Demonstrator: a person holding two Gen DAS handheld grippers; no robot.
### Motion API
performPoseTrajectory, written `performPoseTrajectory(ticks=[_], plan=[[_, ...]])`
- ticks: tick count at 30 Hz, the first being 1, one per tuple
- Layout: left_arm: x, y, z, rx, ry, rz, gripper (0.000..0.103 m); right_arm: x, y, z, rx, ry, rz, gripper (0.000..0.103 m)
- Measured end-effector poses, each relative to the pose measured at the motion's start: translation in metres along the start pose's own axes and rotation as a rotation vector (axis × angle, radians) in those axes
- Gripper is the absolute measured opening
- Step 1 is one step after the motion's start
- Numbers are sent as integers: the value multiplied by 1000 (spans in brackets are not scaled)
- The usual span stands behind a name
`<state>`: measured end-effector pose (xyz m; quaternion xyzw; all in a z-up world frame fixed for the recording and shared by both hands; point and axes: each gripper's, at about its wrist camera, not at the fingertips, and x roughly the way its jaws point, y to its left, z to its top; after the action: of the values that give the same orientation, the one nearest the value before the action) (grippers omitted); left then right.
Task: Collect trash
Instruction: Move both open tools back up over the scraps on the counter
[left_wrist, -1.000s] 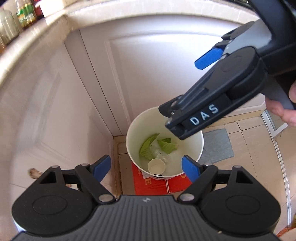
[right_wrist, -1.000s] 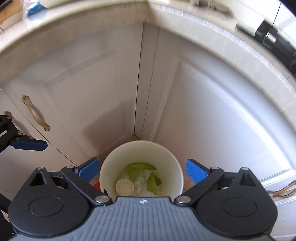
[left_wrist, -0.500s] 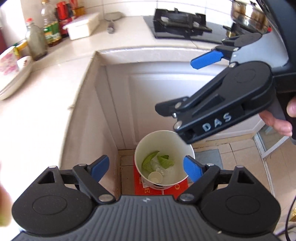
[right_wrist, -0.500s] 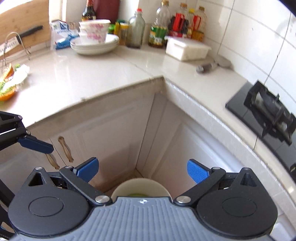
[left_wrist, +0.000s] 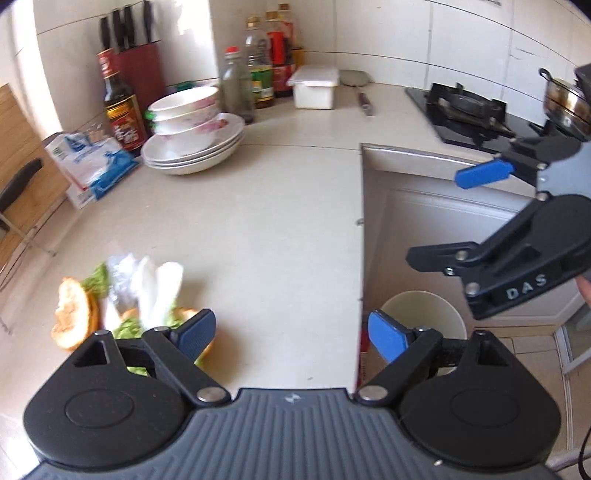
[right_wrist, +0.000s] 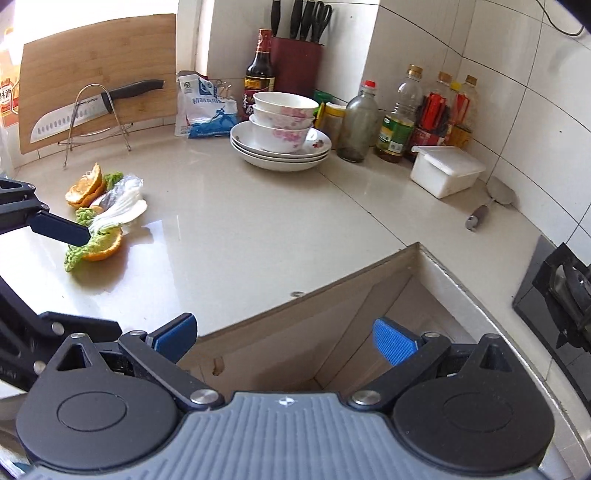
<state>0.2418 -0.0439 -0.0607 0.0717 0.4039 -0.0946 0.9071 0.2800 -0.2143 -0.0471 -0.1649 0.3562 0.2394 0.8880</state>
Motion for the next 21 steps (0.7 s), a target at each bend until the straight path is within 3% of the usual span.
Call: performPoseTrajectory(ticks=[8, 12, 15, 21], plan=[[-5, 84, -17, -128, 2, 188, 90, 19, 44, 29, -72, -33, 82, 103], [-2, 125, -17, -178, -17, 244, 90, 29, 54, 41, -71, -51, 110, 103], [6, 149, -13, -210, -27, 255, 90, 40, 62, 47, -70, -44, 126, 103], [33, 183, -10, -235, -22, 208, 89, 52, 72, 54, -96, -33, 158, 103]])
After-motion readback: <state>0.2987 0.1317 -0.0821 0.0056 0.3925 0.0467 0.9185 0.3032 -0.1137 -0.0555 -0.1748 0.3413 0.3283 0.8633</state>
